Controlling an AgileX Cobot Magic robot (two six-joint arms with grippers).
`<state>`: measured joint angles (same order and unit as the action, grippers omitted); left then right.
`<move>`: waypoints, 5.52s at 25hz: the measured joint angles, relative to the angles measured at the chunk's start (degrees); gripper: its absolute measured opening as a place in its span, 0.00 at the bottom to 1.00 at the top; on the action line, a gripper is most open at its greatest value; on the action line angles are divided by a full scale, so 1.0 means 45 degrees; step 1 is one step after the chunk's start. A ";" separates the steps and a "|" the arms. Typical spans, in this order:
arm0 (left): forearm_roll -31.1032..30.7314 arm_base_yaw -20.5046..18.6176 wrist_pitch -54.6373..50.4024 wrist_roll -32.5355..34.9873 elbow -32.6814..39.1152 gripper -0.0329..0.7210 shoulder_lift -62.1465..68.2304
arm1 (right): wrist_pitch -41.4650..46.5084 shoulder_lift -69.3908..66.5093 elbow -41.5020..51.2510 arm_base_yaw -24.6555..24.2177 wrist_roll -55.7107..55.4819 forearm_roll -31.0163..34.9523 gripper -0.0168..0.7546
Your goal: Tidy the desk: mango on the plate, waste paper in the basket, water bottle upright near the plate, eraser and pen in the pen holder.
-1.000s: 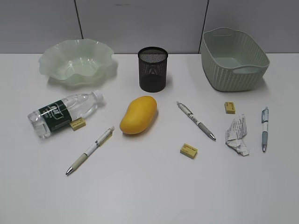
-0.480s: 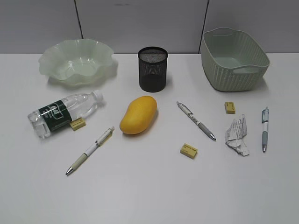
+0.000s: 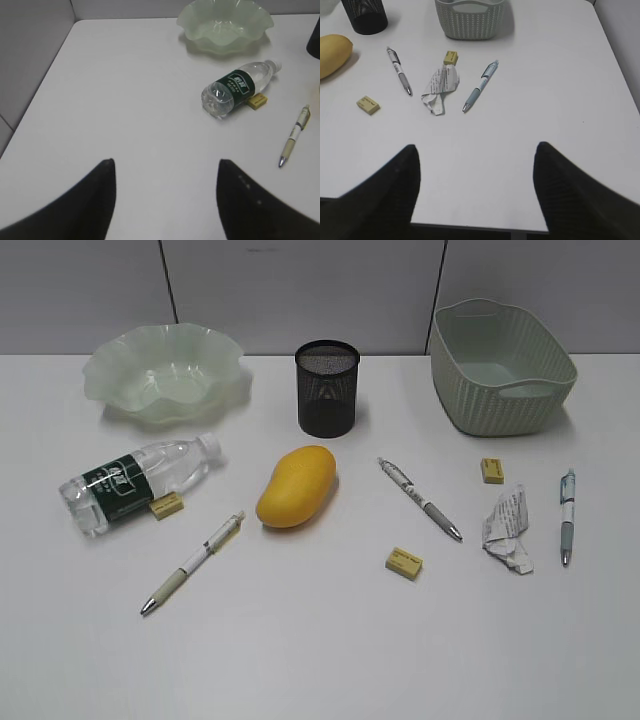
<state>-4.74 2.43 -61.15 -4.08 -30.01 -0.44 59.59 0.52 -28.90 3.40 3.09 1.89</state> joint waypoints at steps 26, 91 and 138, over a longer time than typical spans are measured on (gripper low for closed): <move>0.5206 0.1966 0.5893 0.5015 -0.0477 0.68 1.1044 | 0.0000 0.0000 0.0000 0.0000 0.0000 0.0000 0.75; 0.1644 0.7571 0.6699 0.1047 -1.1273 0.80 2.7457 | 0.0000 0.0000 0.0000 0.0000 0.0000 0.0000 0.75; 0.1382 0.2117 1.2330 0.0992 -1.1767 0.77 2.7215 | -0.0001 0.0000 0.0000 0.0000 0.0000 0.0000 0.75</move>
<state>1.47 11.96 -5.66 0.38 -82.96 122.03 59.58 0.52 -28.90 3.40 3.09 1.89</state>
